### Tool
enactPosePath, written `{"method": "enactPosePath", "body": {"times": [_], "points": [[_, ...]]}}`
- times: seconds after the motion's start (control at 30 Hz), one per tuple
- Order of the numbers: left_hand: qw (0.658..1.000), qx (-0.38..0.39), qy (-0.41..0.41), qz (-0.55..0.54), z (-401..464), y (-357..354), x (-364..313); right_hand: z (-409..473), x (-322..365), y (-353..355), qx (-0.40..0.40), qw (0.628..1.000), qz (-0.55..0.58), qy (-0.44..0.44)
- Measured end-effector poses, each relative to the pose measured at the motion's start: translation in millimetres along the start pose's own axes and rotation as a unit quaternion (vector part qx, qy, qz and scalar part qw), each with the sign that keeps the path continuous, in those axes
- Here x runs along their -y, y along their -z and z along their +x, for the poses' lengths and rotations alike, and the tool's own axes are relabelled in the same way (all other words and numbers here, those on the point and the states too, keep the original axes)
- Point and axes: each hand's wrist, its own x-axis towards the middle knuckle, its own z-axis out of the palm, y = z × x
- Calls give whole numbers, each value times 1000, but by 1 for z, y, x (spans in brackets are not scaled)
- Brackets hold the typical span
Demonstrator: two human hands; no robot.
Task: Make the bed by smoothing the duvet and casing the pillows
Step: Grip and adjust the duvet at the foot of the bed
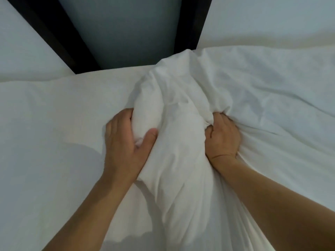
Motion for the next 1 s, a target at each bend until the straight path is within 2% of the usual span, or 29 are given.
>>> {"method": "enactPosePath", "body": {"times": [0.13, 0.27, 0.4, 0.47, 0.5, 0.53, 0.6, 0.63, 0.67, 0.7, 0.73, 0.77, 0.83, 0.9, 0.93, 1.0], "points": [[995, -52, -10, 82, -5, -16, 1, 1, 2, 1, -1, 1000, -5, 3], [974, -108, -60, 191, -3, -38, 15, 1, 3, 1, 1, 1000, -7, 6], [963, -118, -73, 232, -4, -53, 34, 0, 9, 6, -15, 1000, -6, -4], [960, -121, -82, 237, -5, -58, 43, 3, 18, 18, -13, 998, 23, -50], [960, -127, -88, 236, -5, -60, 46, 7, 20, 24, 11, 996, 50, -78], [958, -136, -93, 234, -6, -62, 48, 11, 25, 34, 66, 988, 96, -101], [955, -152, -97, 234, -5, -65, 52, 22, 38, 58, 198, 941, 237, -138], [955, -154, -96, 234, -5, -66, 52, 26, 50, 65, 249, 918, 267, -154], [955, -155, -96, 235, -4, -67, 52, 26, 65, 66, 287, 920, 220, -148], [954, -159, -95, 234, -4, -67, 51, 19, 77, 61, 292, 942, 116, -120], [953, -168, -98, 234, -5, -66, 51, 9, 87, 54, 262, 962, 10, -82], [951, -177, -98, 233, -5, -65, 49, 0, 94, 47, 216, 974, -48, -40], [959, -155, -78, 224, -4, -58, 45, -10, 93, 44, 147, 988, -46, 2], [971, -90, -49, 215, -5, -41, 31, -16, 83, 65, 144, 989, 2, 16], [980, -47, -41, 187, -9, -27, 17, -17, 77, 80, 142, 989, 24, 23], [996, 50, -50, 50, -27, 5, -13, -22, 73, 120, 107, 991, 70, 45]]}}
